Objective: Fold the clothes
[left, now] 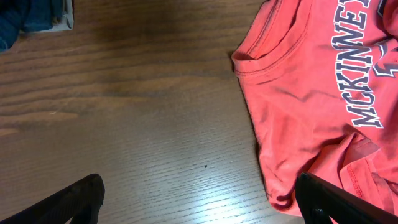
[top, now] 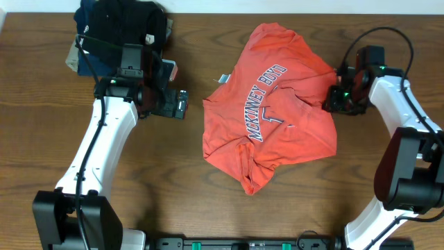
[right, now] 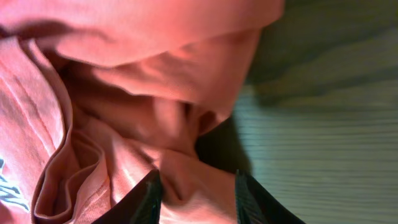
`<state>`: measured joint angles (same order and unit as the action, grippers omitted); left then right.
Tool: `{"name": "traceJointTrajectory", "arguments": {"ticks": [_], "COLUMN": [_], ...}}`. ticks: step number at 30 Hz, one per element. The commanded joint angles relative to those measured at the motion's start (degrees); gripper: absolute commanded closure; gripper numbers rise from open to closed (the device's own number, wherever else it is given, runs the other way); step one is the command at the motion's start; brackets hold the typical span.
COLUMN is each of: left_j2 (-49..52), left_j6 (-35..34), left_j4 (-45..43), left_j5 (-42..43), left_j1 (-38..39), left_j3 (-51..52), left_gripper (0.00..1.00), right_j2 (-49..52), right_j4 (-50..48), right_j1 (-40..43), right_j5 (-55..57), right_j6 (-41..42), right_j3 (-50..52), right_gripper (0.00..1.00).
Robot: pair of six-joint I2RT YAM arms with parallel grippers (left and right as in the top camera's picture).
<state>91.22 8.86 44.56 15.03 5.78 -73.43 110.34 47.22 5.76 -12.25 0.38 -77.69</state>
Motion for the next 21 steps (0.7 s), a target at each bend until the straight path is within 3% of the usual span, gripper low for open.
{"name": "traceJointTrajectory", "arguments": {"ticks": [1, 9, 15, 21], "left_j2": [0.2, 0.2, 0.2, 0.2], "left_j6": [0.5, 0.5, 0.5, 0.5], "left_j4": [-0.1, -0.1, -0.2, -0.7], "left_j5": [-0.2, -0.2, -0.2, -0.2], "left_j1": [0.0, 0.0, 0.0, 0.0], "left_j3": [0.2, 0.2, 0.2, 0.2], "left_gripper": [0.01, 0.01, 0.01, 0.01], "right_j2": [0.5, -0.3, -8.5, -17.6], "right_j4": [-0.5, 0.9, 7.8, 16.9], "right_j1": [-0.3, -0.2, -0.7, -8.0], "right_j5": [-3.1, -5.1, -5.2, -5.1], "right_j6": [0.0, 0.4, -0.1, -0.7], "right_j3": [1.4, 0.0, -3.3, -3.3], "right_gripper": [0.66, 0.98, 0.99, 0.99]}}
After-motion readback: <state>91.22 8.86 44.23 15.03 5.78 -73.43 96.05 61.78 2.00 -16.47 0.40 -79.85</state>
